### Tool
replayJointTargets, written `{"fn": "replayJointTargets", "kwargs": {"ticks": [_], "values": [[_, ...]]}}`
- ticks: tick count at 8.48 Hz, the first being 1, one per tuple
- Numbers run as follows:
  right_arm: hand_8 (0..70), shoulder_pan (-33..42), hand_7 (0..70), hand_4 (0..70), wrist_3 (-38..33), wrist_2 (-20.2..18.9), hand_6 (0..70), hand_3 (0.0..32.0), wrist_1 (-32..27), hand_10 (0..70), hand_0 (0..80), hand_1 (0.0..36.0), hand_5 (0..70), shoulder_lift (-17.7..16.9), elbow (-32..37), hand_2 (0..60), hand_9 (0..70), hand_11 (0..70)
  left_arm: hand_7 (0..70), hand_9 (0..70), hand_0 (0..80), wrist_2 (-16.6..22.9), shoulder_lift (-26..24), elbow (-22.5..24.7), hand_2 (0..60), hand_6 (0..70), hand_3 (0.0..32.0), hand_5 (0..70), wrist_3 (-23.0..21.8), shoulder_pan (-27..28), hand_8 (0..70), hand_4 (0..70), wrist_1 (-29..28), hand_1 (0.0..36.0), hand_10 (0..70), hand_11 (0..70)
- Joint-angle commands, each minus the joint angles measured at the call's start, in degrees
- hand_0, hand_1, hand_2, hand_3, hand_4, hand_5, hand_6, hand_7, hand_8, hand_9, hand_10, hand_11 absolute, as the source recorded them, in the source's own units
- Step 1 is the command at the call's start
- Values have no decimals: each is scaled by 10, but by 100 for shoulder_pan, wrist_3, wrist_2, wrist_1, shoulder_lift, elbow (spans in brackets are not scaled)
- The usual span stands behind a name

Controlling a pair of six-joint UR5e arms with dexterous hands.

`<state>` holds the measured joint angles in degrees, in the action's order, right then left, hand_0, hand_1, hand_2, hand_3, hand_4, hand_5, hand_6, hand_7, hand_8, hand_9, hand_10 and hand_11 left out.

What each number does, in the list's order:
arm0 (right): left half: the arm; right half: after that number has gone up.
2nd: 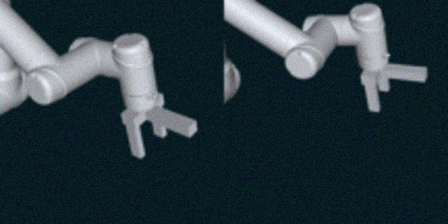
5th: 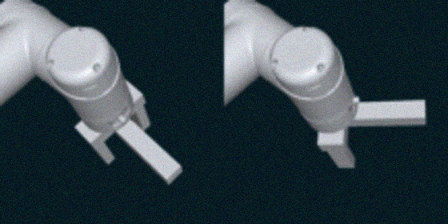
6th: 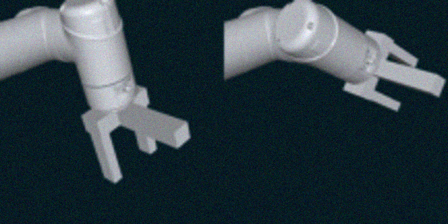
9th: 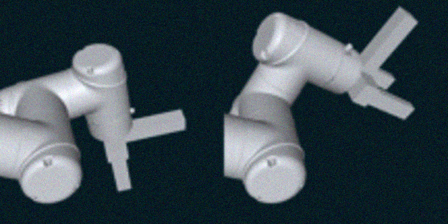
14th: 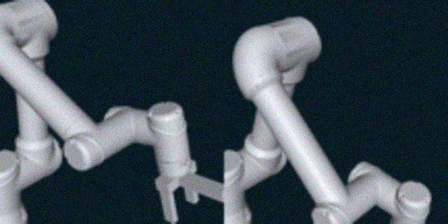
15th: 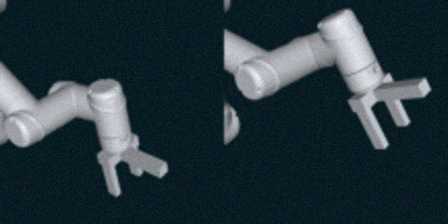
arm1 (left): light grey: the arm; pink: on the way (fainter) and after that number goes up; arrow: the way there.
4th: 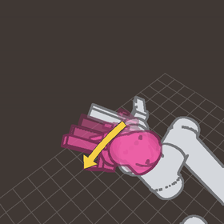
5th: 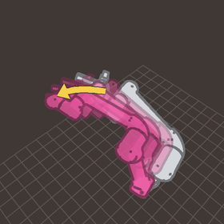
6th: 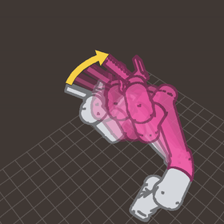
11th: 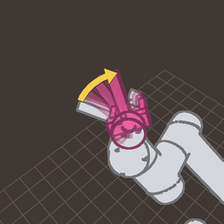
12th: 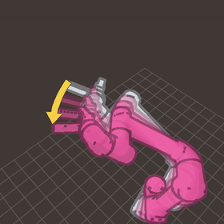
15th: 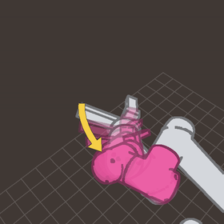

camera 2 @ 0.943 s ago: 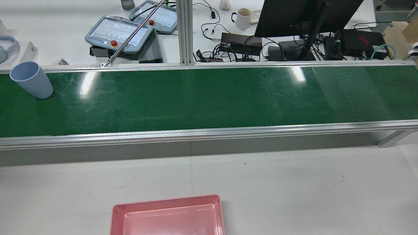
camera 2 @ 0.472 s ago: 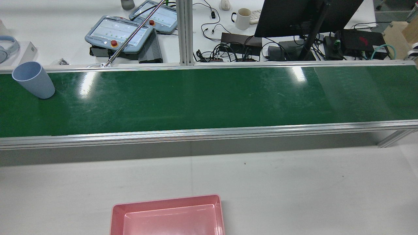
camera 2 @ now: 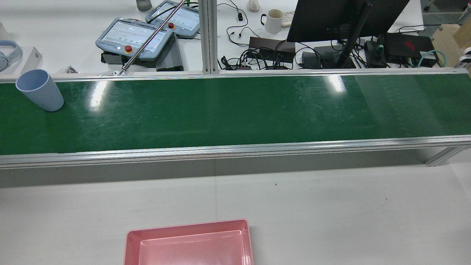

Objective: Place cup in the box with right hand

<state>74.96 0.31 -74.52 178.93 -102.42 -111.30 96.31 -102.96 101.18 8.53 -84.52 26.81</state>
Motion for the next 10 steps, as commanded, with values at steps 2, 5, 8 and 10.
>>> {"fn": "replayJointTargets", "kwargs": {"ticks": [2,5,8,10], "values": [[307,1,567,286,4,7,175,0,1,244,800,360,169,3,-6,0,390,386,0,0,0,-174,-242,-89,0,0,0,0,-1,208,0,0,888,0,0,0],[305,1,561,281,4,-1,173,0,1,240,800,360,168,3,-6,0,386,380,0,0,0,-244,-277,-134,0,0,0,0,-150,129,0,0,836,0,0,0],[309,1,576,297,4,7,177,0,1,246,800,360,169,3,-6,0,393,388,0,0,0,-244,-277,-142,0,0,0,0,-150,129,0,0,826,0,0,0],[306,1,566,289,4,7,174,0,1,240,800,360,169,3,-6,0,387,380,0,0,0,-244,-268,-142,0,0,0,0,-150,129,0,0,809,0,0,0]]}}
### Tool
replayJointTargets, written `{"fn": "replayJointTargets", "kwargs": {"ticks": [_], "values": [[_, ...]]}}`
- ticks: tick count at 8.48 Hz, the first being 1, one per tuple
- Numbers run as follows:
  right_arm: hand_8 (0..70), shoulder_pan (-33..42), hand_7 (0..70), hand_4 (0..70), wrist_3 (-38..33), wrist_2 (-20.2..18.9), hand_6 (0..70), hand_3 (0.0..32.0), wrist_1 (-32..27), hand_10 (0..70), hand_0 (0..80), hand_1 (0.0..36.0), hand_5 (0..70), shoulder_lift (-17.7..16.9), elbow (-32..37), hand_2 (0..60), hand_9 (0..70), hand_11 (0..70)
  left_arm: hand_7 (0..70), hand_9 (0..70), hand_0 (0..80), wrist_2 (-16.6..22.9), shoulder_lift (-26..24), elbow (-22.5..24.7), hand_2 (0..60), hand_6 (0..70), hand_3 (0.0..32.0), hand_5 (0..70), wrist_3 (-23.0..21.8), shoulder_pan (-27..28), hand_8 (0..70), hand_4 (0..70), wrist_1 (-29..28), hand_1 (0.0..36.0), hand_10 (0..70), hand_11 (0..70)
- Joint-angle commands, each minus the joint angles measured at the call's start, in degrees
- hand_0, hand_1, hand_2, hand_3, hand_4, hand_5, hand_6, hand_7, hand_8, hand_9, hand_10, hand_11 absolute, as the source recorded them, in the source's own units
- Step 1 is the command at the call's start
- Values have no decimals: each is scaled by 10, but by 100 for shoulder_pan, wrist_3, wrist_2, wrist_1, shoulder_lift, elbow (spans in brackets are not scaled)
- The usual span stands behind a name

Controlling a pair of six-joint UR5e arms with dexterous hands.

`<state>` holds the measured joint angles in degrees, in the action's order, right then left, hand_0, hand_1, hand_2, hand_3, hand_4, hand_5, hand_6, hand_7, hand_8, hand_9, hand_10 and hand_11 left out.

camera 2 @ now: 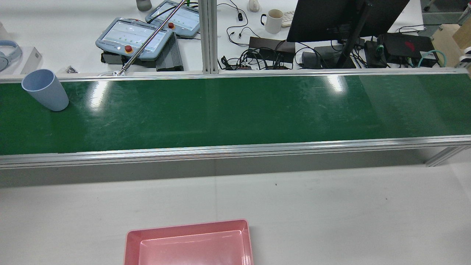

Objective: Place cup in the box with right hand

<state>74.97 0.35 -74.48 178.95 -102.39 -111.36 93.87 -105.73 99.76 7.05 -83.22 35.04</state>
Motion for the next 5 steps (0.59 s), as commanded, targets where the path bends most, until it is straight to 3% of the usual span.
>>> {"fn": "replayJointTargets", "kwargs": {"ticks": [1,4,5], "values": [[307,0,567,291,0,4,175,0,-9,243,800,360,168,0,0,0,389,383,0,0,0,-1,9,0,0,0,0,0,-2,-1,0,0,-14,0,0,0],[308,9,569,297,0,13,175,0,-140,244,800,360,168,-18,0,0,391,386,0,0,0,-1,9,0,0,0,0,0,-2,-1,0,0,-14,0,0,0],[306,0,558,271,9,4,171,0,-350,241,800,354,165,-44,35,0,386,381,0,0,0,-1,0,0,0,0,0,0,-2,-1,0,0,-14,0,0,0]]}}
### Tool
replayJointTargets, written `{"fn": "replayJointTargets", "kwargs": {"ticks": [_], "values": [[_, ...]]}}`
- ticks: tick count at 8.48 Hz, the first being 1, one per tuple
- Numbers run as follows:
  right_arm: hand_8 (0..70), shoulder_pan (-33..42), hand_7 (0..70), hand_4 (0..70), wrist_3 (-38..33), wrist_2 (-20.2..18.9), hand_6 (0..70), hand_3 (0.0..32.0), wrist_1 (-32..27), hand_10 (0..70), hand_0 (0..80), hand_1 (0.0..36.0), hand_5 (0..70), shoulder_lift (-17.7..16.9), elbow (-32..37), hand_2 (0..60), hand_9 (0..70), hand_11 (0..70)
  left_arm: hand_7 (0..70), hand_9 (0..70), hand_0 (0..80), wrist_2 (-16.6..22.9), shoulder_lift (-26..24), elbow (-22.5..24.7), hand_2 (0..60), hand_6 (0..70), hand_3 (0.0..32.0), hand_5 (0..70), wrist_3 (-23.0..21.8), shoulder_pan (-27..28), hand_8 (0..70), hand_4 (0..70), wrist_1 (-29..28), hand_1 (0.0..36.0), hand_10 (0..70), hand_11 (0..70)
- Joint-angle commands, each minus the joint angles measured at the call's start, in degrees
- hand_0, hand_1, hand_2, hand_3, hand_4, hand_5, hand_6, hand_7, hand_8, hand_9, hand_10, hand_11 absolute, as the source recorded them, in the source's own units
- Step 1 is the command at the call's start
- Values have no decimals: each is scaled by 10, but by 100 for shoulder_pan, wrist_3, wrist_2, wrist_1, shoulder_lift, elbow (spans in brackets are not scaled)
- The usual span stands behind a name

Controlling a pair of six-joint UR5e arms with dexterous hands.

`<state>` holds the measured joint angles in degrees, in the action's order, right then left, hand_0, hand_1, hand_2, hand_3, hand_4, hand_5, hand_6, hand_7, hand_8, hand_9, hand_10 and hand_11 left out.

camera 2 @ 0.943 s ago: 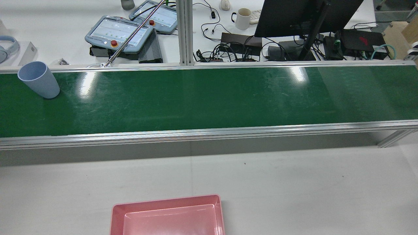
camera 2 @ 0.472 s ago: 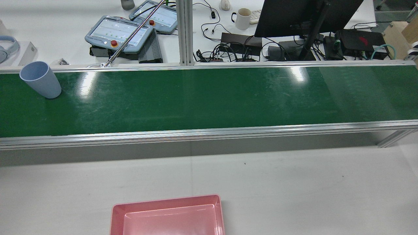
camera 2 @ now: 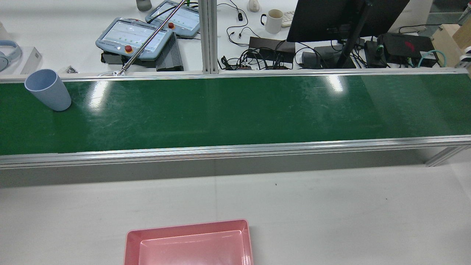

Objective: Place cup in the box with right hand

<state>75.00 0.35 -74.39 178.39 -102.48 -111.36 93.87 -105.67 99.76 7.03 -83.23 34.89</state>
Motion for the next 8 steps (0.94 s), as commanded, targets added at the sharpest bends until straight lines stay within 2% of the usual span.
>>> {"fn": "replayJointTargets", "kwargs": {"ticks": [1,2,3,4,5,7,8], "values": [[305,-3,536,231,9,-6,163,0,-261,239,800,326,158,-35,44,0,381,375,0,0,0,-9,-6,0,0,0,0,0,0,0,0,0,-9,0,0,0],[303,-12,477,186,17,-6,143,0,-252,234,791,268,142,-35,44,0,360,361,0,0,0,0,-6,0,0,0,0,0,0,0,0,0,-18,0,0,0],[300,-12,507,205,18,-6,150,0,-252,233,800,290,147,-35,44,0,368,363,0,0,0,-9,-6,0,0,0,0,0,0,0,0,0,-18,0,0,0],[299,-12,541,243,18,-14,159,0,-252,237,800,328,157,-35,53,0,377,372,0,0,0,-9,-6,0,0,0,0,0,0,0,0,0,-18,0,0,0],[305,-12,567,272,18,-6,166,0,-252,242,800,339,160,-35,53,0,389,381,0,0,0,-9,2,0,0,0,0,0,0,0,0,0,-18,0,0,0],[309,-12,585,286,9,-6,171,0,-243,247,800,345,162,-35,53,0,398,387,0,0,0,-9,-6,0,0,0,0,0,0,0,0,0,-27,0,0,0],[308,-12,582,271,17,-6,169,0,-243,245,800,335,160,-35,53,0,396,384,0,0,0,0,-6,0,0,0,0,0,0,0,0,0,-27,0,0,0]]}}
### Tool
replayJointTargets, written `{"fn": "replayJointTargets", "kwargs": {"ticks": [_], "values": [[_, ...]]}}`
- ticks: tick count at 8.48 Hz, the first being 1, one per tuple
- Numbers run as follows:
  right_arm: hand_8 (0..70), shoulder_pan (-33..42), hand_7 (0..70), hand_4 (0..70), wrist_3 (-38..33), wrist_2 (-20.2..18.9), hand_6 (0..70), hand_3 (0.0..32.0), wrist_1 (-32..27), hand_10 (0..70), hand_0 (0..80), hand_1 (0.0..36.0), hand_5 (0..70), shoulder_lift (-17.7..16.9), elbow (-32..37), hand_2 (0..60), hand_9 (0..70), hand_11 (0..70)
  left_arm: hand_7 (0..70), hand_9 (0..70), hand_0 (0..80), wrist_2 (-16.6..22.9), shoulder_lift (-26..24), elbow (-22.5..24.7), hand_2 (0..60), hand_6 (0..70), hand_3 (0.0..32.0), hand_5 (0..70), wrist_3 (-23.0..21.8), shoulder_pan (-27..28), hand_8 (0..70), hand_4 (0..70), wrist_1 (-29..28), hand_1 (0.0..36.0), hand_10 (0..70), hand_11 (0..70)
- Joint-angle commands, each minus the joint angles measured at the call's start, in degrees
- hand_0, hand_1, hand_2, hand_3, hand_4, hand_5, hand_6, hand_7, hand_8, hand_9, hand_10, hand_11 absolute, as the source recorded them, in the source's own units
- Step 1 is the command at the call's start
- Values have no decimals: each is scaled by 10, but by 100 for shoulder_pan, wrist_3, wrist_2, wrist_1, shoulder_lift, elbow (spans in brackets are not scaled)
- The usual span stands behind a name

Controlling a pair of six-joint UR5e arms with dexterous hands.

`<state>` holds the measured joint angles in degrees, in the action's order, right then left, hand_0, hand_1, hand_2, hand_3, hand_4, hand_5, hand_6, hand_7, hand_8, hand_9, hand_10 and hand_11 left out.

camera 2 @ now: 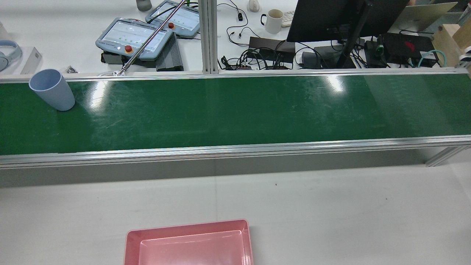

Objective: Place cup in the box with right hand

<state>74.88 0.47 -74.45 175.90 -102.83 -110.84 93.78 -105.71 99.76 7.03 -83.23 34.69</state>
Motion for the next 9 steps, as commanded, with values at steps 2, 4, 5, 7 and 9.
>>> {"fn": "replayJointTargets", "kwargs": {"ticks": [2,4,5,7,9], "values": [[306,0,576,260,6,1,166,0,6,241,800,323,157,0,1,0,393,378,0,0,0,0,-2,0,0,0,0,0,0,0,0,0,-6,0,0,0],[306,0,577,262,6,1,167,0,-3,241,800,329,159,0,-8,0,393,378,0,0,0,0,7,9,0,0,0,0,0,0,0,0,3,0,0,0],[306,0,579,264,6,1,167,0,-3,240,800,329,158,0,-8,0,393,377,0,0,0,9,-2,9,0,0,0,0,0,0,0,0,-6,0,0,0],[298,0,563,251,6,1,159,0,-3,234,800,283,147,0,1,0,381,364,0,0,0,0,7,9,0,0,0,0,0,-9,0,0,-6,0,0,0],[299,0,571,260,6,1,161,0,6,235,800,277,145,0,-8,0,385,365,0,0,0,0,7,9,0,0,0,0,0,-9,0,0,-6,0,0,0]]}}
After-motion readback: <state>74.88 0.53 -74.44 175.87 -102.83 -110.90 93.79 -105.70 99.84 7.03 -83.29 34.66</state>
